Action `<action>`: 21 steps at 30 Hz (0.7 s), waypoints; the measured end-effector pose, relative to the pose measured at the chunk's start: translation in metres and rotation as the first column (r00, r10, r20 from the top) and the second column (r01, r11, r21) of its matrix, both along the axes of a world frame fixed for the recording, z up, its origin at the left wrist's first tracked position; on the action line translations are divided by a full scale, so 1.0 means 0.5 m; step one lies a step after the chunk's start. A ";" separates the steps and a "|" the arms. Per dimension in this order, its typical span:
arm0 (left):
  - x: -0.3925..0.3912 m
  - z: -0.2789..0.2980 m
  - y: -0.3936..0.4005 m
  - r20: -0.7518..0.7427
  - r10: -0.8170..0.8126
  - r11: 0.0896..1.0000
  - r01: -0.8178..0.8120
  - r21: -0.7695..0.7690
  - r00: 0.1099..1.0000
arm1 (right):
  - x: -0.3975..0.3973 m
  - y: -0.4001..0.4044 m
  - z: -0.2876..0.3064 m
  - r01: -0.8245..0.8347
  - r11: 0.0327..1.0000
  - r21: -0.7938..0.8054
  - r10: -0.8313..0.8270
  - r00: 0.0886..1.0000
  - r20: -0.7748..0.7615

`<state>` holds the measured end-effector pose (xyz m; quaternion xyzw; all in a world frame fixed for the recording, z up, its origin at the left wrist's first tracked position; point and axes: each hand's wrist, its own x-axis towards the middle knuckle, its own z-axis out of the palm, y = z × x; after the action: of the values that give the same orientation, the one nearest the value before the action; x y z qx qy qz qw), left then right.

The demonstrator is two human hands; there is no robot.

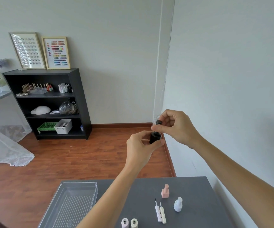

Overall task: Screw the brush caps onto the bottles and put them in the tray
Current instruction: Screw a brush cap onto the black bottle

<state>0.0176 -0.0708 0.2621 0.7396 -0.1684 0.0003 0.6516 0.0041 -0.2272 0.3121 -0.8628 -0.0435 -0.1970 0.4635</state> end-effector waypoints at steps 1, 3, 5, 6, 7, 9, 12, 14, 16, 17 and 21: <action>0.000 0.000 -0.001 0.001 0.000 1.000 0.000 -0.002 1.000 | 0.000 0.002 -0.003 0.035 0.999 -0.027 -0.035 0.999 0.007; 0.000 0.000 0.000 0.006 -0.002 1.000 0.002 -0.001 1.000 | -0.005 0.002 -0.005 0.051 0.997 -0.064 -0.051 0.999 0.008; 0.001 -0.002 0.001 0.011 0.000 1.000 0.000 0.004 1.000 | -0.008 -0.005 -0.006 -0.044 0.999 -0.024 0.043 0.999 -0.024; 0.002 -0.004 0.001 0.008 0.002 1.000 -0.002 0.006 1.000 | -0.010 -0.010 -0.006 -0.111 0.994 0.018 0.112 0.993 -0.040; 0.002 -0.006 0.002 0.006 0.004 1.000 -0.004 0.008 1.000 | -0.011 -0.014 -0.006 -0.167 0.984 0.062 0.170 0.984 -0.051; 0.004 -0.008 0.002 0.007 0.004 1.000 -0.004 0.009 1.000 | -0.015 -0.018 -0.007 -0.211 0.969 0.125 0.217 0.975 -0.039; 0.002 -0.010 -0.002 0.010 -0.006 1.000 0.006 0.018 1.000 | -0.015 -0.012 -0.007 -0.141 0.979 0.147 0.142 0.990 -0.002; 0.000 -0.013 -0.006 0.013 -0.012 1.000 0.012 0.028 1.000 | -0.013 -0.010 -0.007 -0.120 0.986 0.115 0.120 0.993 0.010; 0.000 -0.018 -0.008 0.008 -0.020 0.999 0.020 0.029 1.000 | -0.011 -0.011 -0.010 -0.122 0.989 0.078 0.122 0.993 0.002; 0.000 -0.019 -0.008 0.004 -0.029 0.999 0.029 0.028 1.000 | -0.012 -0.014 -0.010 -0.137 0.987 0.086 0.138 0.990 -0.010; 0.003 -0.019 -0.004 0.011 -0.065 0.997 0.065 0.043 0.998 | -0.020 -0.026 -0.012 -0.227 0.959 0.168 0.239 0.970 -0.052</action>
<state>0.0191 -0.0728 0.2524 0.7474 -0.1962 -0.0200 0.6344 -0.0059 -0.2402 0.3062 -0.8180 -0.1121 -0.1129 0.5528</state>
